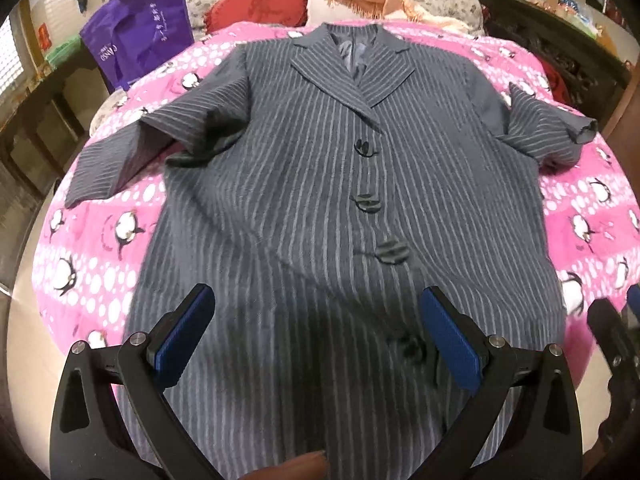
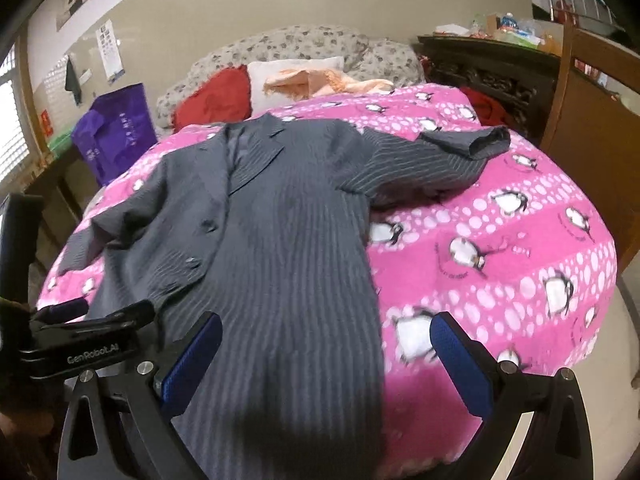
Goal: Fold large clothes
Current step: 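Move both grippers over the grey pinstripe jacket toward its sleeves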
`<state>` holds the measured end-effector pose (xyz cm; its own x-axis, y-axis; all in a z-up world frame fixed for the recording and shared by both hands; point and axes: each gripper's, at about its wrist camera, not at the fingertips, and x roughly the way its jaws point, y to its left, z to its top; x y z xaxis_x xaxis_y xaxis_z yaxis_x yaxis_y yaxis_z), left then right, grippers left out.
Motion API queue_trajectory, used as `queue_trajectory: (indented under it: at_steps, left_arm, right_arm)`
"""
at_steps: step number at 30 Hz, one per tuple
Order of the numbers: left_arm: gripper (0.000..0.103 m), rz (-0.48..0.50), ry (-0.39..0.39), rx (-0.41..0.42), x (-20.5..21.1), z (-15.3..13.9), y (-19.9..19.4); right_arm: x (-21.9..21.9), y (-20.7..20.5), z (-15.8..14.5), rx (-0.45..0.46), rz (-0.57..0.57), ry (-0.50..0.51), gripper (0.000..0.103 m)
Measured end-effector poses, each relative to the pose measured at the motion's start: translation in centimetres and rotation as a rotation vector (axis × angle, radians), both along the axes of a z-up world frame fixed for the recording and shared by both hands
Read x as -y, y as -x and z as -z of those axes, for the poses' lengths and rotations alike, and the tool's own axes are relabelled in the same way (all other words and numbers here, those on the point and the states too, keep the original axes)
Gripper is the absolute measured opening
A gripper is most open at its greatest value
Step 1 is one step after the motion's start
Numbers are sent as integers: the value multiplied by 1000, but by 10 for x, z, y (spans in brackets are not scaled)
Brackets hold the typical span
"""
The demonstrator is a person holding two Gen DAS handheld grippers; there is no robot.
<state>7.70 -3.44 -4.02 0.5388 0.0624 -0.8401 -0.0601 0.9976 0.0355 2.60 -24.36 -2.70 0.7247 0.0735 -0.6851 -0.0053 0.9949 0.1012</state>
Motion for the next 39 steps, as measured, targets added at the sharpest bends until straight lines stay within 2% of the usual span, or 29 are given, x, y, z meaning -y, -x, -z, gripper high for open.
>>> queue_trajectory:
  at_steps: [5, 11, 16, 22, 27, 33, 39]
  left_arm:
    - [103, -11, -45, -31, 12, 9, -34]
    - [103, -12, -62, -59, 38, 14, -60]
    - [103, -10, -107, -71, 58, 18, -62]
    - [103, -23, -99, -104, 71, 18, -62]
    - [103, -22, -41, -104, 80, 8, -65]
    - [103, 0, -9, -78, 70, -4, -47]
    - [103, -23, -13, -39, 28, -10, -27]
  right_arm:
    - [2, -35, 1, 41, -39, 100, 103]
    - [23, -61, 8, -2, -64, 63, 103]
    - [39, -64, 21, -49, -65, 24, 103]
    - [55, -58, 24, -70, -61, 0, 103]
    - [56, -46, 17, -78, -66, 16, 103]
    - [41, -31, 3, -47, -61, 47, 103]
    - [6, -26, -6, -29, -72, 32, 103]
